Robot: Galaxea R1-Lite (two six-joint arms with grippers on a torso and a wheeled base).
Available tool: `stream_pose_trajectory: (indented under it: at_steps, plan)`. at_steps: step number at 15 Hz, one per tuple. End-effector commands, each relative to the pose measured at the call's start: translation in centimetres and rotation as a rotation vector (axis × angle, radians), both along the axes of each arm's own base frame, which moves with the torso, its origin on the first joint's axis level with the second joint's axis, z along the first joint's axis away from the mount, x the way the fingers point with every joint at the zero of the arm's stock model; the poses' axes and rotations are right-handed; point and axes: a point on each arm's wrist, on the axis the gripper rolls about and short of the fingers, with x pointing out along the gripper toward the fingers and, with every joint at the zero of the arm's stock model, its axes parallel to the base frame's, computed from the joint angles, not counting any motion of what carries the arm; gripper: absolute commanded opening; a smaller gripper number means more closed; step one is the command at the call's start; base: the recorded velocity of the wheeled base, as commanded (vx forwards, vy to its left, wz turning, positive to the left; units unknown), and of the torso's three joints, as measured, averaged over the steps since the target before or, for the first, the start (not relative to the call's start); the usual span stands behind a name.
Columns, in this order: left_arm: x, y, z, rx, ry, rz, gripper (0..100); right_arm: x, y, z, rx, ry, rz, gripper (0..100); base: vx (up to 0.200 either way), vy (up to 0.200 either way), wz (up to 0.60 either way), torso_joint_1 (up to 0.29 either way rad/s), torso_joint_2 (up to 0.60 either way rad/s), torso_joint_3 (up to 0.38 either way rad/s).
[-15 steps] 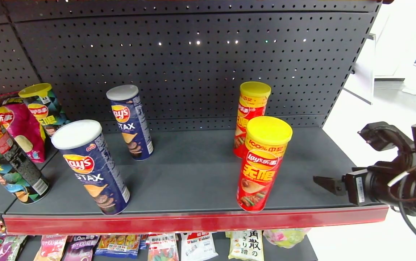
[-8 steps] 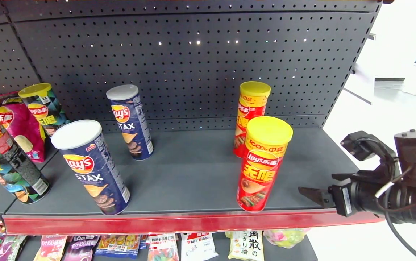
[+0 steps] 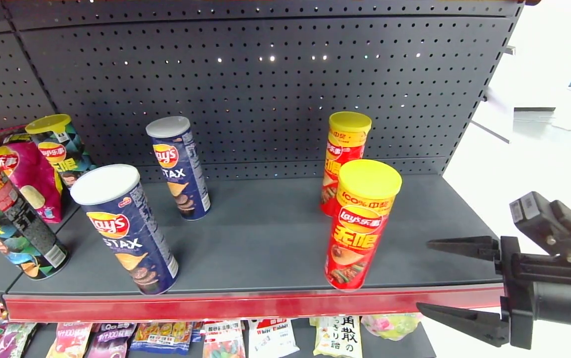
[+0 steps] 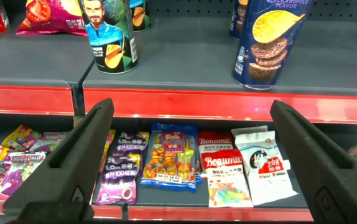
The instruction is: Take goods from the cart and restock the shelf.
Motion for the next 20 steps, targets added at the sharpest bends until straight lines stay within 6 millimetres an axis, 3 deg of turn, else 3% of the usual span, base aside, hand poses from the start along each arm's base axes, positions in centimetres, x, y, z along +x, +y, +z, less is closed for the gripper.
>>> stream_pose_trajectory:
  at_steps: [1,7,20]
  plan:
    - [0.0,0.0,0.0,0.0,0.001,0.001,100,1.1,0.3,-1.2,-0.022,0.043,0.001,100,0.0,0.0,0.0,0.0,0.0,0.0]
    - [0.0,0.0,0.0,0.0,0.001,0.001,100,4.1,1.7,-2.1,-0.017,0.038,0.018,100,0.0,0.0,0.0,0.0,0.0,0.0]
    - [0.0,0.0,0.0,0.0,0.001,0.001,100,5.8,4.3,-2.0,-0.014,0.045,0.084,100,0.0,0.0,0.0,0.0,0.0,0.0]
